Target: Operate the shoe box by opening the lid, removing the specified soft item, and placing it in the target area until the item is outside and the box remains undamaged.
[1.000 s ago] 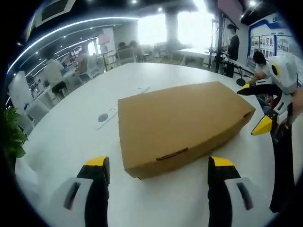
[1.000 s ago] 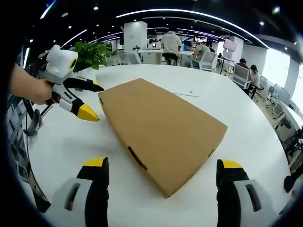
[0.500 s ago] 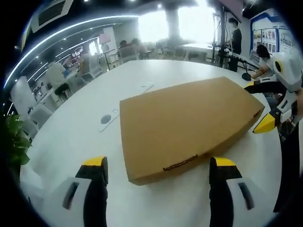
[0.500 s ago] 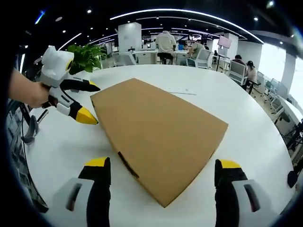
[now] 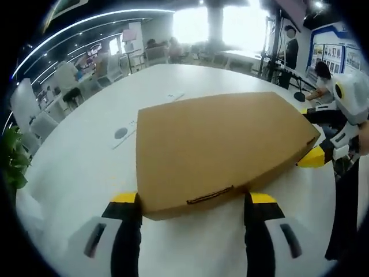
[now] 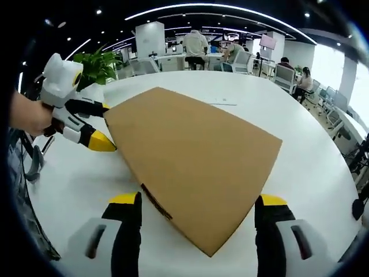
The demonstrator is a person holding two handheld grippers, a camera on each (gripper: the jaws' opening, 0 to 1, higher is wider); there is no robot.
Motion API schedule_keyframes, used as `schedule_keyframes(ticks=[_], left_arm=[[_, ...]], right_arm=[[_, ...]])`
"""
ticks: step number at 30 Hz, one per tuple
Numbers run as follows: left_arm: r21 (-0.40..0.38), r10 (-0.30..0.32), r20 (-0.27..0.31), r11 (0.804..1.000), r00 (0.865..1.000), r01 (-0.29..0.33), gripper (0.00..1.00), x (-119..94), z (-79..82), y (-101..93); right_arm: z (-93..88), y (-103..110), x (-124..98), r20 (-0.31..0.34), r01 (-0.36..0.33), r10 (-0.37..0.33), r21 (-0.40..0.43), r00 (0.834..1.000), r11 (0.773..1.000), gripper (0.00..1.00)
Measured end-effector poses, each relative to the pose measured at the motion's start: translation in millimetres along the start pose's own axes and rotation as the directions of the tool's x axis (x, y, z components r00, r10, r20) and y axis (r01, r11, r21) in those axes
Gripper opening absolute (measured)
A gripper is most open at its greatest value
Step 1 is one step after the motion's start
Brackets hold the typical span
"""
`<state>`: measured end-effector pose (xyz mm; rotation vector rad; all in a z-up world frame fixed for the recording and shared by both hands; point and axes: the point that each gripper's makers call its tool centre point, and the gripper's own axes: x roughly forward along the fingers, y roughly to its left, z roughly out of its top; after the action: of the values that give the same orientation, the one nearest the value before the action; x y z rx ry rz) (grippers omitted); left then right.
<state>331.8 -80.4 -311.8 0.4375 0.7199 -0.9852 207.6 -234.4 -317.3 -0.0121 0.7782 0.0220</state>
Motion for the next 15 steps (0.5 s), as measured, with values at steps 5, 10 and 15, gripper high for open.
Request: schedule_keyframes(ticks=[5,10,15], left_arm=[[-0.008,0.005,-0.001,1.000,1.000,-0.005,0.73,-1.3,-0.5,-1.3],[-0.032,0.033,-0.012,0.999,0.999,-0.033,0.74,-1.3,-2.4,-4.4],[-0.049,0.038,0.004,0.998,0.999,-0.038,0.74,-1.9,-4.1,-3.1]], right_arm=[[-5.7,-4.6,2.5,-0.034,0.051,-0.054,-0.087,0.998,0.995,0.87],[-3.7,-12.0,4.3,-0.009,0.041,-0.042,-0.075,0.999,0.996,0.79],[-3.2,-12.3,4.4,-0.009,0.038,-0.039,-0.090,0.999,0.995,0.78]])
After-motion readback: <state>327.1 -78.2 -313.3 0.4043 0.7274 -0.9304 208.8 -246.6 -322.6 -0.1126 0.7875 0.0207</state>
